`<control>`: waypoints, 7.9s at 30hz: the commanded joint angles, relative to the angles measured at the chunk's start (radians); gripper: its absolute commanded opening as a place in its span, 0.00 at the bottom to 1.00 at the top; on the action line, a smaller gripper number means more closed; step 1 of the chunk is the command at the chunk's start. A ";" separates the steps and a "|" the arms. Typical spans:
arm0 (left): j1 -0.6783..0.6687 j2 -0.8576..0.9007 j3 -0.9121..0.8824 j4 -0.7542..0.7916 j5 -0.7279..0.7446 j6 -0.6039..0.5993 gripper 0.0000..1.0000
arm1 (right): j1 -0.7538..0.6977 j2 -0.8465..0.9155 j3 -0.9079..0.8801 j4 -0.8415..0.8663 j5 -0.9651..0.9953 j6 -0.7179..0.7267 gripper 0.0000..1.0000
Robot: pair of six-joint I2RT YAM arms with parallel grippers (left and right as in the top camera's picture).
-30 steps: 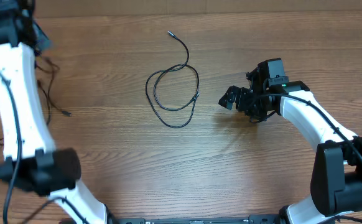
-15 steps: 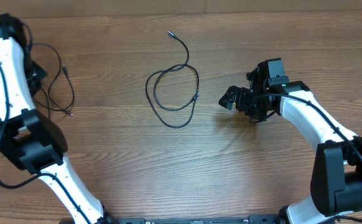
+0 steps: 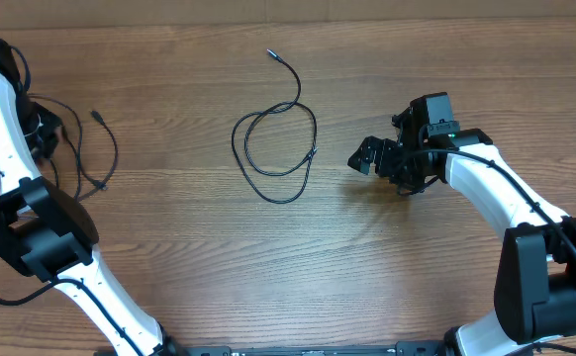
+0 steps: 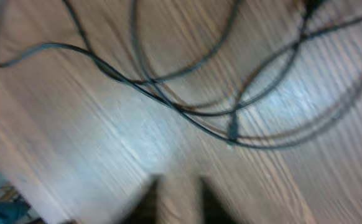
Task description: Untangle cables
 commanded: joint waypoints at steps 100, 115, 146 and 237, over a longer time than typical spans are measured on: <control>-0.828 -0.101 -0.671 0.529 0.304 0.119 1.00 | 0.005 0.003 0.010 0.030 0.005 0.000 1.00; -0.812 -0.186 -0.589 0.603 0.488 0.215 0.04 | 0.005 0.003 0.010 0.030 0.005 0.000 1.00; -0.414 -0.568 -0.605 0.482 0.000 0.017 0.04 | 0.005 0.003 0.010 0.031 0.005 0.000 1.00; -0.206 -0.563 -0.749 0.607 0.147 0.058 1.00 | 0.005 0.003 0.010 0.037 0.002 0.000 1.00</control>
